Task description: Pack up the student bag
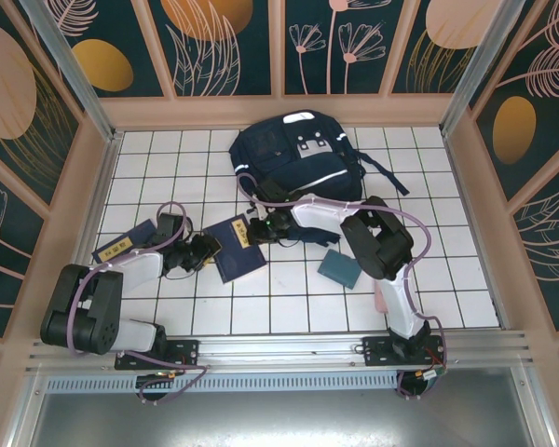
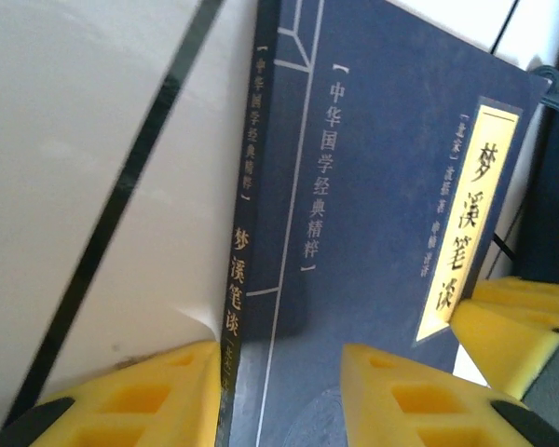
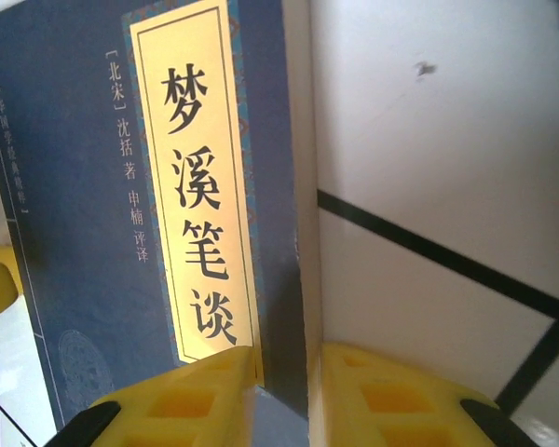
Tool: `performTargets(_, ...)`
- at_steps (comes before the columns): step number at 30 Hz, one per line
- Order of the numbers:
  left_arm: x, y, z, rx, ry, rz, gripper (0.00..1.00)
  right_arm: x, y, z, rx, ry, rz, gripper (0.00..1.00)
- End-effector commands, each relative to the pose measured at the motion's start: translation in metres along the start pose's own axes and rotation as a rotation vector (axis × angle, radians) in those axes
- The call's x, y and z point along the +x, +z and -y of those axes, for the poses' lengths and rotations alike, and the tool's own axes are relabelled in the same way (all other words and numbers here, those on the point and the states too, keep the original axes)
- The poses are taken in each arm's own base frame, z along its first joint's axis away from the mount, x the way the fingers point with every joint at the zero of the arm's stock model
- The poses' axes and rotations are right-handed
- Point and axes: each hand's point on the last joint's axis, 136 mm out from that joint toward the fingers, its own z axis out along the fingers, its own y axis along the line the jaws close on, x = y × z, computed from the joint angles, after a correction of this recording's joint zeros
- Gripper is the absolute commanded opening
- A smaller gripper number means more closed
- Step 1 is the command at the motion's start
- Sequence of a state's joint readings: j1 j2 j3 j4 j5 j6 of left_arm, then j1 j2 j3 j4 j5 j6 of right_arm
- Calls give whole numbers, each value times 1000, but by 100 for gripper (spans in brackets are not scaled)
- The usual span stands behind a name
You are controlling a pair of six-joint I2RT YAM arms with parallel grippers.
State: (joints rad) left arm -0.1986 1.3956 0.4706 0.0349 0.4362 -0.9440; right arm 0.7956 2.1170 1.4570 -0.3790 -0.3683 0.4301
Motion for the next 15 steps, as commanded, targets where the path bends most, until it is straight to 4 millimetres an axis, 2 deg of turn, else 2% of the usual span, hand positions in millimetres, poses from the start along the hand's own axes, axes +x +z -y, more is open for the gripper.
performTargets(1,13,-4,47,209,95,-86,38,7,10,-14,-90,8,-31,25)
performTargets(5,12,-20,73,306,148,-69,37,2,6,-15,-121,27,-19,25)
performTargets(9,11,-32,84,351,164,-44,38,-1,1,-16,-156,47,-8,27)
performTargets(15,13,-21,74,348,79,-68,46,-2,-1,-18,-202,73,-10,34)
